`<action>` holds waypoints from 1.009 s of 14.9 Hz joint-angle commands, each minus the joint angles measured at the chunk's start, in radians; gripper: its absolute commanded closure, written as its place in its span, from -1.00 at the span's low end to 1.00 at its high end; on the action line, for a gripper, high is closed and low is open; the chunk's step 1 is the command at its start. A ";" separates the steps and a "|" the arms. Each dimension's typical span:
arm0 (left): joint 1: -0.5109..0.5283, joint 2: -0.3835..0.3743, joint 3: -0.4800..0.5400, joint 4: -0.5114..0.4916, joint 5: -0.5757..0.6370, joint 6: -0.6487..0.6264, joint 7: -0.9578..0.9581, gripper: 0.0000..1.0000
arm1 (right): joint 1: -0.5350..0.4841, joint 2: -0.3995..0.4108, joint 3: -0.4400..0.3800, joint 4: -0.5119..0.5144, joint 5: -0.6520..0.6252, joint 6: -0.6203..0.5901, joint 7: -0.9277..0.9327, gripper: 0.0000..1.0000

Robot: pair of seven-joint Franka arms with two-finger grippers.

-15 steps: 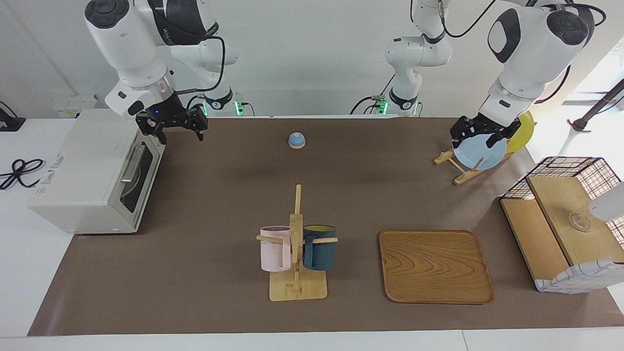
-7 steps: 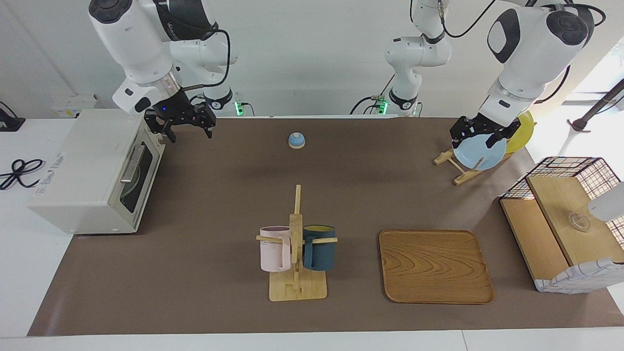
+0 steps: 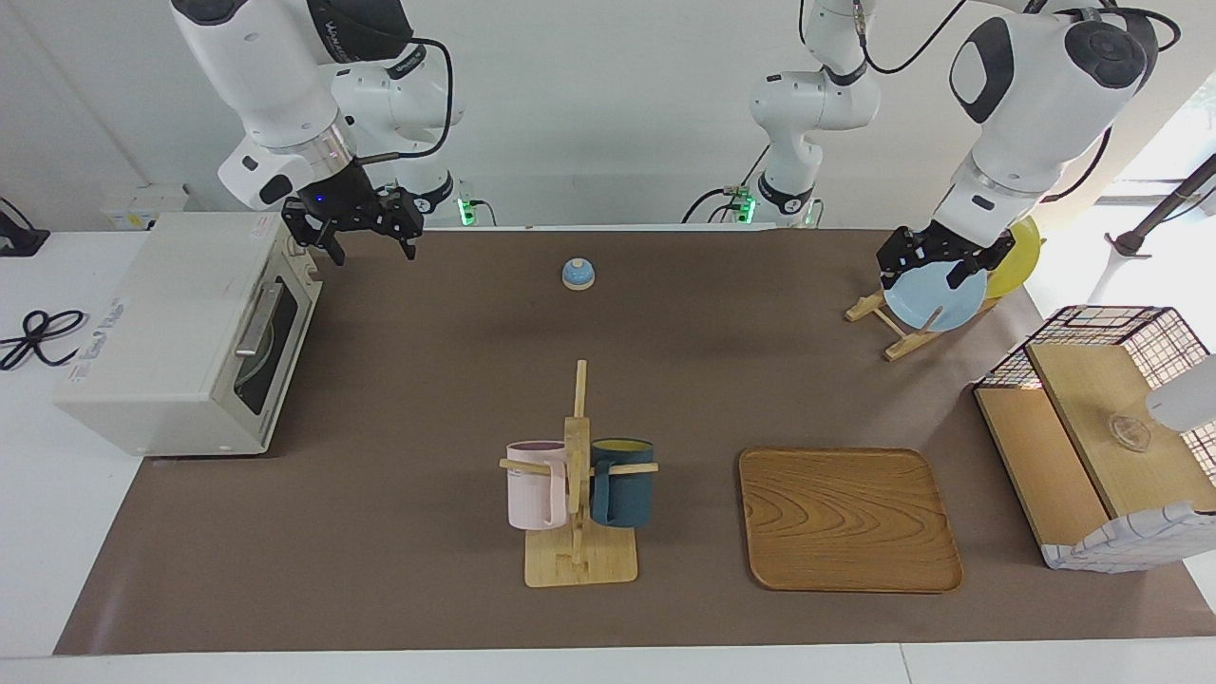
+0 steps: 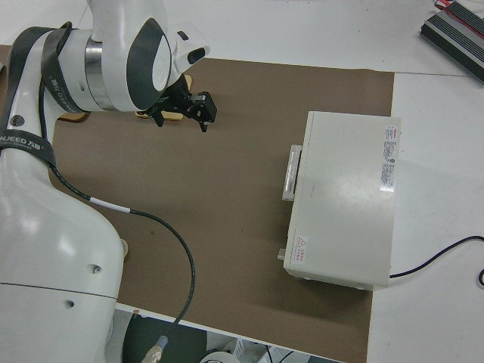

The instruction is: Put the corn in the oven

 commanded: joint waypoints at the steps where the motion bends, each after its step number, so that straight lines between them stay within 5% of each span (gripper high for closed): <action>1: -0.002 -0.010 0.007 0.001 -0.012 -0.010 0.008 -1.00 | -0.009 0.002 0.008 0.004 0.020 -0.007 0.016 -1.00; 15: -0.002 -0.010 0.007 0.001 -0.012 -0.010 0.008 -1.00 | -0.023 0.034 0.003 0.062 -0.057 0.019 0.015 -1.00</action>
